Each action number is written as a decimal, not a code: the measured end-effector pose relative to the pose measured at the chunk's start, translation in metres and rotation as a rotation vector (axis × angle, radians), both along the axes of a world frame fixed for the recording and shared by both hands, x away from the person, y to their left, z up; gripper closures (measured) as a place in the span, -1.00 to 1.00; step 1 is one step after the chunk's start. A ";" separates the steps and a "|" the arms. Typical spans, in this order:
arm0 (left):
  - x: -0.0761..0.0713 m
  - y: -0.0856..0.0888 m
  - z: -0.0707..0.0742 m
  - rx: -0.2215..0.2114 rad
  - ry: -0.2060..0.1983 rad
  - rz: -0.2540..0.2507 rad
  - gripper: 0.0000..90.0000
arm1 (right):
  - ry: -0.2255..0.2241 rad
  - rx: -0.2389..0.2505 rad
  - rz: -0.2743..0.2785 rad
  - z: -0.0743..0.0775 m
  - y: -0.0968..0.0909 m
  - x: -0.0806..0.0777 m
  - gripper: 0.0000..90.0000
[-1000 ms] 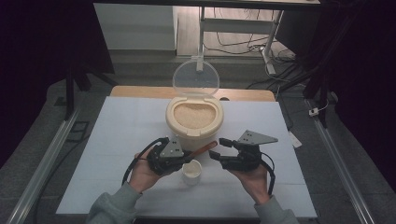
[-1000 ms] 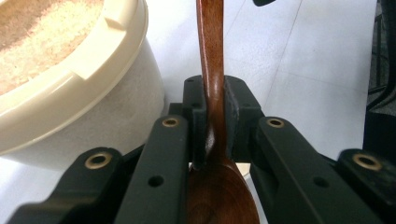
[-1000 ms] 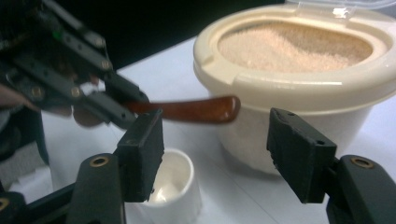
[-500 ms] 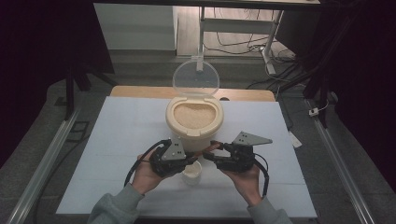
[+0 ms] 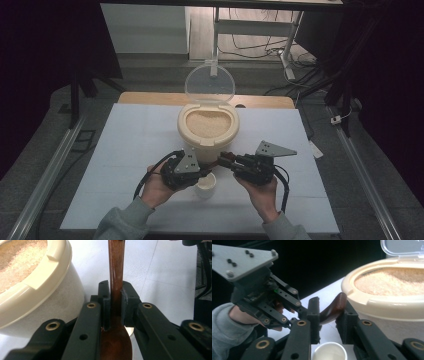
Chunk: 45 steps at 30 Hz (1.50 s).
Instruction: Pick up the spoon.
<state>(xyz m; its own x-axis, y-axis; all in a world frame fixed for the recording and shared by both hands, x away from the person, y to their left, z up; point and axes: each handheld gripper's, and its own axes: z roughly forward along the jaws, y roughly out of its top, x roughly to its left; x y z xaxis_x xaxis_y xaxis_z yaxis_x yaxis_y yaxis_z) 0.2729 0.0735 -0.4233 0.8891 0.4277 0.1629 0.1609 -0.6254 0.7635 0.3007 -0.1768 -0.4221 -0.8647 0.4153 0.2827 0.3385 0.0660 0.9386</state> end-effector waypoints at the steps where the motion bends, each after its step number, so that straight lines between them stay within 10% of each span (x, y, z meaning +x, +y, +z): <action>1: 0.000 0.000 0.000 0.004 -0.002 -0.005 0.77 | 0.000 0.000 0.000 0.000 0.000 0.000 0.69; 12: -0.002 0.002 0.001 -0.037 -0.010 0.005 0.70 | -0.018 0.078 0.048 0.003 0.000 -0.003 0.84; 28: -0.011 0.037 0.000 -0.160 0.018 0.140 -0.23 | -0.056 0.130 -0.009 0.009 -0.025 0.006 0.84; 45: -0.028 0.127 -0.058 -0.162 0.121 0.359 -0.31 | -0.086 0.130 -0.057 0.016 -0.045 0.009 0.84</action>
